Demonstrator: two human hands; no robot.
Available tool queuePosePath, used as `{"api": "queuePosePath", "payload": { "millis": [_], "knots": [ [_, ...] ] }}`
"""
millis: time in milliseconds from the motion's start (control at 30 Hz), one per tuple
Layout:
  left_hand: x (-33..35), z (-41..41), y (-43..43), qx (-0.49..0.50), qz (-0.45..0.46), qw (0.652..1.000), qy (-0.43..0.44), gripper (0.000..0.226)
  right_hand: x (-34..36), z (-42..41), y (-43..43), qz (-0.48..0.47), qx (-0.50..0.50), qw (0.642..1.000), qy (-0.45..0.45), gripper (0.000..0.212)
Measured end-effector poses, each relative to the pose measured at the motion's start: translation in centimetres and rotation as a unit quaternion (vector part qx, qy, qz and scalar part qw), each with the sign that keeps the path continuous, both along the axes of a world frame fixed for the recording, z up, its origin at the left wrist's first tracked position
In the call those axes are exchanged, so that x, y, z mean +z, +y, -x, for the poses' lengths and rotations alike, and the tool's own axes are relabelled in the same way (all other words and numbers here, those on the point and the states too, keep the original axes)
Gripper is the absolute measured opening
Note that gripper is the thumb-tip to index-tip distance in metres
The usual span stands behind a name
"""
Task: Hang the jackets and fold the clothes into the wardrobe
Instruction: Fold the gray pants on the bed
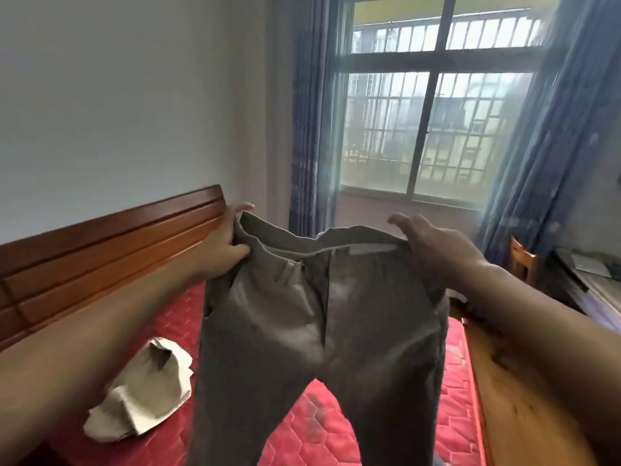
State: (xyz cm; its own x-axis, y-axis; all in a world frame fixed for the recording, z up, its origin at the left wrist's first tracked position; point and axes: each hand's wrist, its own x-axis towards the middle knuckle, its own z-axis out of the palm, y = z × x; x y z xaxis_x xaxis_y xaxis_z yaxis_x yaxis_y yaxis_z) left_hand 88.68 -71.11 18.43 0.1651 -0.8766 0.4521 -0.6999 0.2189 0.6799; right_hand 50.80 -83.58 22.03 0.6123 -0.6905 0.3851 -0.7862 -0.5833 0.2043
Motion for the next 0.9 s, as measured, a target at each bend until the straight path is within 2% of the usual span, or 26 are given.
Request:
{"api": "queuePosePath", "payload": {
  "millis": [67, 133, 200, 233, 267, 300, 333, 367, 400, 467, 533, 633, 700, 800, 900],
  "knots": [
    [0.3, -2.0, 0.0, -0.047, 0.020, 0.996, -0.079, 0.087, 0.3, -0.8, 0.6, 0.064, 0.014, 0.991, 0.113, 0.079],
    [0.6, -4.1, 0.0, -0.060, 0.078, 0.979, -0.178, 0.085, 0.6, -2.2, 0.8, 0.099, 0.040, 0.970, 0.218, 0.093],
    [1.2, -6.6, -0.6, -0.061, 0.153, 0.946, -0.281, 0.066, 1.5, -3.9, 1.1, 0.045, -0.005, 0.980, 0.194, 0.076],
    [1.6, -7.7, -0.8, -0.064, 0.174, 0.929, -0.319, 0.057, 1.7, -4.4, 1.0, -0.015, -0.037, 0.990, 0.138, 0.075],
    [2.0, -8.8, -1.0, -0.070, 0.183, 0.917, -0.348, 0.051, 1.9, -5.2, 0.6, -0.009, -0.039, 0.991, 0.131, 0.081],
    [2.4, -10.1, -1.1, -0.073, 0.186, 0.906, -0.373, 0.046, 1.4, -5.9, -0.3, 0.060, 0.027, 0.987, 0.145, 0.074],
    [2.7, -11.3, -1.2, -0.071, 0.190, 0.893, -0.403, 0.042, 1.3, -6.6, -0.8, 0.144, 0.082, 0.967, 0.195, 0.064],
    [3.0, -12.5, -1.2, -0.062, 0.189, 0.877, -0.438, 0.039, 0.9, -6.7, -1.4, 0.184, 0.148, 0.947, 0.219, 0.065],
    [3.1, -13.7, -1.2, -0.054, 0.185, 0.860, -0.473, 0.037, 0.6, -6.7, -2.2, 0.194, 0.164, 0.933, 0.256, 0.067],
    [3.2, -15.6, -1.4, -0.051, 0.173, 0.834, -0.522, 0.034, 0.9, -7.9, -2.2, 0.158, 0.106, 0.943, 0.275, 0.057],
    [3.1, -16.8, -1.8, -0.058, 0.164, 0.829, -0.531, 0.033, 0.9, -9.6, -1.5, 0.134, 0.056, 0.960, 0.240, 0.051],
    [3.3, -17.6, -2.5, -0.068, 0.139, 0.851, -0.502, 0.038, 1.0, -11.5, -1.4, 0.069, 0.001, 0.982, 0.174, 0.059],
    [3.3, -17.9, -3.0, -0.079, 0.112, 0.859, -0.493, 0.040, 1.0, -12.3, -1.6, 0.038, -0.010, 0.986, 0.164, 0.043],
    [3.7, -18.5, -3.8, -0.094, 0.069, 0.858, -0.501, 0.014, 1.0, -13.2, -1.6, -0.001, -0.019, 0.988, 0.153, 0.019],
    [4.6, -18.7, -4.4, -0.089, 0.019, 0.864, -0.496, 0.007, 1.5, -13.8, -1.2, 0.009, -0.024, 0.992, 0.125, 0.024]
  ]
}}
